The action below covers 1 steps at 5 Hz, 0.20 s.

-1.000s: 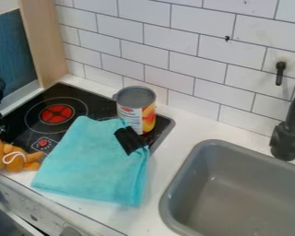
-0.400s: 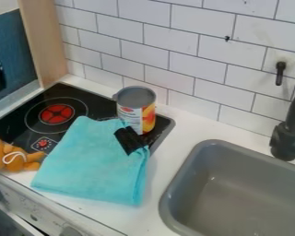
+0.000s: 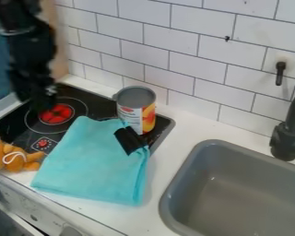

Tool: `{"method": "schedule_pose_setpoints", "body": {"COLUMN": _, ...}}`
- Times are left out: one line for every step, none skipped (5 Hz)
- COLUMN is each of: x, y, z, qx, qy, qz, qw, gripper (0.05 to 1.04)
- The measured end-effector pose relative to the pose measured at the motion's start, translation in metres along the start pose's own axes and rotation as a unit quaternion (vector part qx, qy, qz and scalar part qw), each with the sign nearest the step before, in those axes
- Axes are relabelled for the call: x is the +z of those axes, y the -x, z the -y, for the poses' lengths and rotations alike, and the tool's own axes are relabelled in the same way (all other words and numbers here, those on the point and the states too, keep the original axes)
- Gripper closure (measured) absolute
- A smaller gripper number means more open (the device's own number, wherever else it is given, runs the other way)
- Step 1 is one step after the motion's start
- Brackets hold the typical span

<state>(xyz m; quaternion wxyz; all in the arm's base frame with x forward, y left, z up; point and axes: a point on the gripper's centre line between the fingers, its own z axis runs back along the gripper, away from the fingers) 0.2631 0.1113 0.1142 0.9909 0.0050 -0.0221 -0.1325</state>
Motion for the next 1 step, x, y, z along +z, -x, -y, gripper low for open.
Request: {"method": "schedule_pose_setpoints", "body": {"x": -0.0048, "y": -0.0123, "z": 0.0445, "qx": -0.043, "qy": -0.009, "qz": -0.015, "qw": 0.9989, "gripper": 0.076}}
